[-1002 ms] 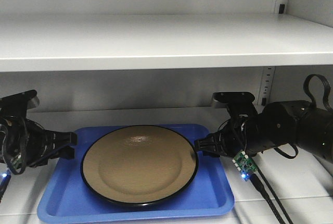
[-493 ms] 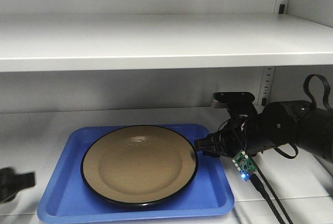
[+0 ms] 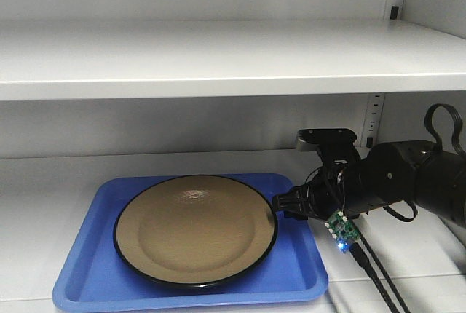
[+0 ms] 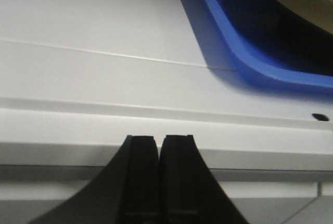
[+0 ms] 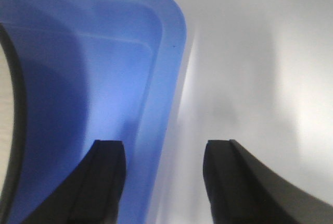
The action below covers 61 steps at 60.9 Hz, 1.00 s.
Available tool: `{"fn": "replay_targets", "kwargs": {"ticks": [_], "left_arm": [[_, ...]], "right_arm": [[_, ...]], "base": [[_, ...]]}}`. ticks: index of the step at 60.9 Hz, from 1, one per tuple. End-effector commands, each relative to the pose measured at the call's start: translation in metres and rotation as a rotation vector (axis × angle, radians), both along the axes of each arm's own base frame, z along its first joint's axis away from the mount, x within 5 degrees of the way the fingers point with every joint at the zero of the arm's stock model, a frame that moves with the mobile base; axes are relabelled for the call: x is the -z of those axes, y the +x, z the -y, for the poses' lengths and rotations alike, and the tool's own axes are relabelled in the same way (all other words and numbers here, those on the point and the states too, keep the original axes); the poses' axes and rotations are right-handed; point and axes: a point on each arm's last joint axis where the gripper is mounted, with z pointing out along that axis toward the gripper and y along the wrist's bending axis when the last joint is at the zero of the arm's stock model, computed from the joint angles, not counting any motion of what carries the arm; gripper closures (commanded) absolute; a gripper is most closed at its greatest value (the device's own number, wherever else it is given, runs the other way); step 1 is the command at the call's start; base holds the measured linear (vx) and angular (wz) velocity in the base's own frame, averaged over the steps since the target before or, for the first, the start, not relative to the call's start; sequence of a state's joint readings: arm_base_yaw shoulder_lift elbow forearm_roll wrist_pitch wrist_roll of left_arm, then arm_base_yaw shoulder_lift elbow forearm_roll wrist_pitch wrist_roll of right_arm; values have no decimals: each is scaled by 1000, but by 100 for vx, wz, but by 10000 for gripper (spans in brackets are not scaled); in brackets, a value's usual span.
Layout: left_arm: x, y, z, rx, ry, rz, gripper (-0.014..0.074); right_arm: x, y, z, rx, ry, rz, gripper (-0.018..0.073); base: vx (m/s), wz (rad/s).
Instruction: Place disk in tray to left cabinet
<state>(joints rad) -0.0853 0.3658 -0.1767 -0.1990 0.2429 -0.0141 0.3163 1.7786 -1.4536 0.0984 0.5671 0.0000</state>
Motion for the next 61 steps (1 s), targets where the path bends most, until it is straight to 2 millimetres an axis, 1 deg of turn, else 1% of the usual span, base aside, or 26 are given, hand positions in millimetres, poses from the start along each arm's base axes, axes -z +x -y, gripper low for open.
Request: {"fn": "replay_targets", "kwargs": {"ticks": [1, 11, 24, 29, 37, 44, 61], "left_arm": [[-7, -7, -6, -54, 47, 155, 605], [6, -21, -10, -83, 131, 239, 603], [35, -30, -11, -99, 122, 347, 603], [35, -30, -11, -96, 142, 330, 603], [33, -31, -13, -126, 193, 353, 603], [33, -31, -15, -163, 200, 347, 603], [34, -31, -16, -165, 200, 343, 603]], "right_arm": [[-35, -2, 3, 5, 28, 138, 153], [-35, -2, 3, 5, 28, 138, 153], [-35, -2, 3, 5, 28, 138, 153], [-35, -2, 3, 2, 23, 138, 153], [-35, -2, 3, 2, 23, 137, 153], [-35, -2, 3, 2, 24, 139, 153], [-35, -2, 3, 2, 24, 139, 153]], "base": [[0, 0], [0, 0], [0, 0], [0, 0], [0, 0], [0, 0], [0, 0]]}}
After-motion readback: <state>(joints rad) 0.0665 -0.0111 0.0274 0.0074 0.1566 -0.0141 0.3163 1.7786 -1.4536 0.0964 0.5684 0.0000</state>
